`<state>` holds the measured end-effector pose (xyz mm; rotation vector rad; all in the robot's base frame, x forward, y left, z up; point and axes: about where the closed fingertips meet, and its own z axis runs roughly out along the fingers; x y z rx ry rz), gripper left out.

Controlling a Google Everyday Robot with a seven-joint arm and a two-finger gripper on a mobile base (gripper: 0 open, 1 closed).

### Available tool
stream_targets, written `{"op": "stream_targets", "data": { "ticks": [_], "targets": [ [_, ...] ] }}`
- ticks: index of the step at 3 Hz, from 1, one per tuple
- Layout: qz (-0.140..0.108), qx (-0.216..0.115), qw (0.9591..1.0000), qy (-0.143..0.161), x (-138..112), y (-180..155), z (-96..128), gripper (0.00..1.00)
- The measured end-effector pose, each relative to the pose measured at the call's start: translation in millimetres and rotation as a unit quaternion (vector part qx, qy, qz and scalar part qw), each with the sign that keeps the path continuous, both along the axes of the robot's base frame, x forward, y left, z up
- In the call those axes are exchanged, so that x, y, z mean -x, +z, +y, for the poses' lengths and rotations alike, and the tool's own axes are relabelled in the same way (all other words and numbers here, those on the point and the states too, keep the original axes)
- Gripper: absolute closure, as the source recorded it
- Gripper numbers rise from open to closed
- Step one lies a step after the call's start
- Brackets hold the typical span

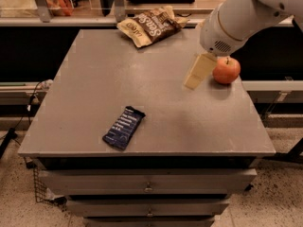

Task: Pick brown chip bag

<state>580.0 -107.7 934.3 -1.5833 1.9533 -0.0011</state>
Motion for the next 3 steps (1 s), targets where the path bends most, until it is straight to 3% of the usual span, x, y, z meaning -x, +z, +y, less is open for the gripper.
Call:
{"op": "stream_targets", "data": {
  "ticks": [1, 2, 3],
  "targets": [
    [0.000, 0.000, 1.0000, 0.000, 0.1, 0.2, 0.0, 0.00],
    [-0.023, -0.057, 0.9980, -0.013, -41.4, -0.7, 18.7, 0.00],
    [-0.029, -0.118, 0.9921, -0.031, -105.3, -4.8, 43.1, 0.00]
  ]
}}
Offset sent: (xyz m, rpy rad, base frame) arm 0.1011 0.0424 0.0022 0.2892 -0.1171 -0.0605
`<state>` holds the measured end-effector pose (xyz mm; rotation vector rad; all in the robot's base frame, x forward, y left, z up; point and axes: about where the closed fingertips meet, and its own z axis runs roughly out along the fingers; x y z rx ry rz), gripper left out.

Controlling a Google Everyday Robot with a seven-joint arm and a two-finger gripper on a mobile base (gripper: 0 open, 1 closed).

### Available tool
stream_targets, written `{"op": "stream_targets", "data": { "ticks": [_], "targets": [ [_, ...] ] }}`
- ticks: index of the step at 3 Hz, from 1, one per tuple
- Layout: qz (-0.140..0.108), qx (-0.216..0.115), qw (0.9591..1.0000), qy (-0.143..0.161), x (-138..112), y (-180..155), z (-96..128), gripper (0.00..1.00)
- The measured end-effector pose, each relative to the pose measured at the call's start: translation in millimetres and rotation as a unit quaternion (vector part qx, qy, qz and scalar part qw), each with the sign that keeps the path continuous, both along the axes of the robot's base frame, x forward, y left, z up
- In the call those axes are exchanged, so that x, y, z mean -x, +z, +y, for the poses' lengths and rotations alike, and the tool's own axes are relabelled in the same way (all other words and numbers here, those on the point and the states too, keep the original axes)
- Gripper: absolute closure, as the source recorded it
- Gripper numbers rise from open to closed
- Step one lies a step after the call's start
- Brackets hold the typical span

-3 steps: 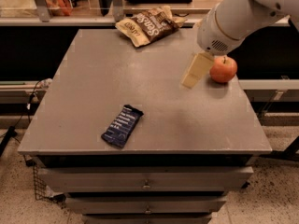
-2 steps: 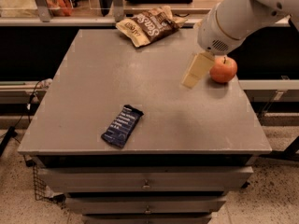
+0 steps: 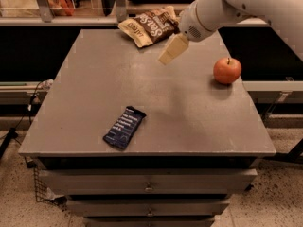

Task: Pick brown chip bag

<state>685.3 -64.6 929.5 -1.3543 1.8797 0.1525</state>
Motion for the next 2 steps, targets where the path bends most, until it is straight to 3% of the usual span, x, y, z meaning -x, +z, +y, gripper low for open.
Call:
{"op": "stream_targets", "data": {
  "ticks": [1, 2],
  "targets": [
    [0.000, -0.048, 0.9984, -0.030, -63.1, -2.9, 25.8, 0.00],
    [0.009, -0.090, 0.9930, -0.075, -118.5, -12.1, 52.4, 0.00]
  ]
}}
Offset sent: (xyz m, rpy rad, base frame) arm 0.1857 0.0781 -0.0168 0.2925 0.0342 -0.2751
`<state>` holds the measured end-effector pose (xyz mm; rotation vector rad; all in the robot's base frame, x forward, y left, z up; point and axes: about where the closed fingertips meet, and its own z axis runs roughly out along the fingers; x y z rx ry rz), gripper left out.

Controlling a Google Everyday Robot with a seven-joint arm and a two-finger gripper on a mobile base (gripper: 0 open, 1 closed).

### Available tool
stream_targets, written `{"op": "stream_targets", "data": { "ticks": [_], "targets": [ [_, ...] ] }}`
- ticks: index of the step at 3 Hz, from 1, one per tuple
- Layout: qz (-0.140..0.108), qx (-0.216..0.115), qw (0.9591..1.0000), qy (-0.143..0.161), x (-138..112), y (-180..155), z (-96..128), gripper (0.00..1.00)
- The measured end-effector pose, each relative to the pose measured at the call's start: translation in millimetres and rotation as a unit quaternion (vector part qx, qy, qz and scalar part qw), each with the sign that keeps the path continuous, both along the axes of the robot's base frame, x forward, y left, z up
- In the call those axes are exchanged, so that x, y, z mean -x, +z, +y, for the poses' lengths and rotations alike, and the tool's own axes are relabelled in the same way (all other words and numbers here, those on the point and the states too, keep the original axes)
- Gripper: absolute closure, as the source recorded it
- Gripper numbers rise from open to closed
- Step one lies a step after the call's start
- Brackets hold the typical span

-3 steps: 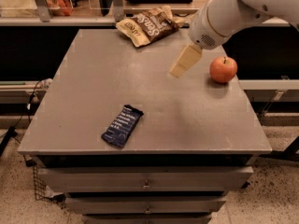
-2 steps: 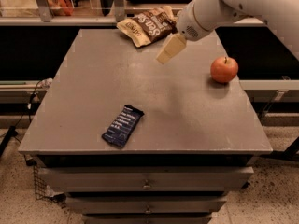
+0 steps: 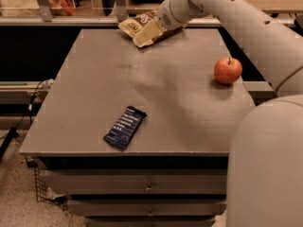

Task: Pick brown chip bag

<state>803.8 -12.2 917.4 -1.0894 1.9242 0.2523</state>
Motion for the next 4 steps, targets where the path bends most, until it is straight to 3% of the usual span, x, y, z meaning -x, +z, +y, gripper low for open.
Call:
{"op": "stream_targets", "data": {
  "ticks": [2, 3, 4],
  "targets": [
    [0.013, -0.058, 0.9940, -0.092, -78.0, -29.9, 16.7, 0.00],
    [0.016, -0.066, 0.9901, -0.123, -100.1, -47.7, 12.7, 0.00],
    [0.014, -0.063, 0.9877, -0.142, -114.4, -64.3, 7.8, 0.16]
  ]
}}
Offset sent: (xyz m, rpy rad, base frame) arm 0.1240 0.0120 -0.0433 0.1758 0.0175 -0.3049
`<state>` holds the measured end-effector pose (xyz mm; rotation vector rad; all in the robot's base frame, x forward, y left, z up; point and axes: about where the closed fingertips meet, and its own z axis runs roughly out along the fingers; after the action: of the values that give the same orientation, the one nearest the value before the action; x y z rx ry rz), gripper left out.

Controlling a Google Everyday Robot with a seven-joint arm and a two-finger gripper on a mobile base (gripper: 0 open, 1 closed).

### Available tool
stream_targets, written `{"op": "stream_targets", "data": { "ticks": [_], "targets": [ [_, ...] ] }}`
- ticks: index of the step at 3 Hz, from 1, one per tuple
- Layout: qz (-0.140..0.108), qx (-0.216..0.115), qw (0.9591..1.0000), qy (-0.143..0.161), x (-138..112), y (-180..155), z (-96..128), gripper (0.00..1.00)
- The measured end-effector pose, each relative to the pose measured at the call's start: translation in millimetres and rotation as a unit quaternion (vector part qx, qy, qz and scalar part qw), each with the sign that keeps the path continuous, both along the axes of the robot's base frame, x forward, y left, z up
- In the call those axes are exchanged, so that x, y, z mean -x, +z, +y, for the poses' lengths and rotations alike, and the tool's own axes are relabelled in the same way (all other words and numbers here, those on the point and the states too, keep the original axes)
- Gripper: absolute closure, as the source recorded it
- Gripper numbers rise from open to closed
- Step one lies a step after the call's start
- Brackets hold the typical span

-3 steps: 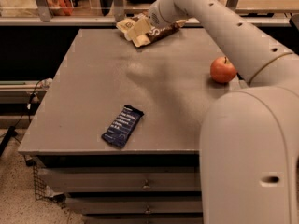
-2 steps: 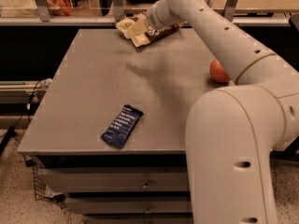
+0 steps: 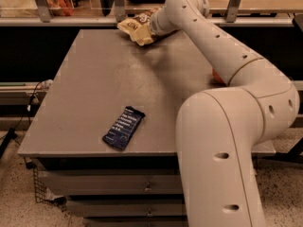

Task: Pick brown chip bag

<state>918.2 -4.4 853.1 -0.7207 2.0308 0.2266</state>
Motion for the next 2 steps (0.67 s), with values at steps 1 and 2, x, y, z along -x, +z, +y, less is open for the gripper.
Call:
{"op": "stream_targets", "data": {
  "ticks": [1, 2],
  "targets": [
    [-0.006, 0.005, 1.0000, -0.004, -2.6, -3.4, -3.6, 0.39],
    [-0.030, 0.018, 0.9994, 0.005, 4.2, 11.2, -9.9, 0.70]
  ]
}}
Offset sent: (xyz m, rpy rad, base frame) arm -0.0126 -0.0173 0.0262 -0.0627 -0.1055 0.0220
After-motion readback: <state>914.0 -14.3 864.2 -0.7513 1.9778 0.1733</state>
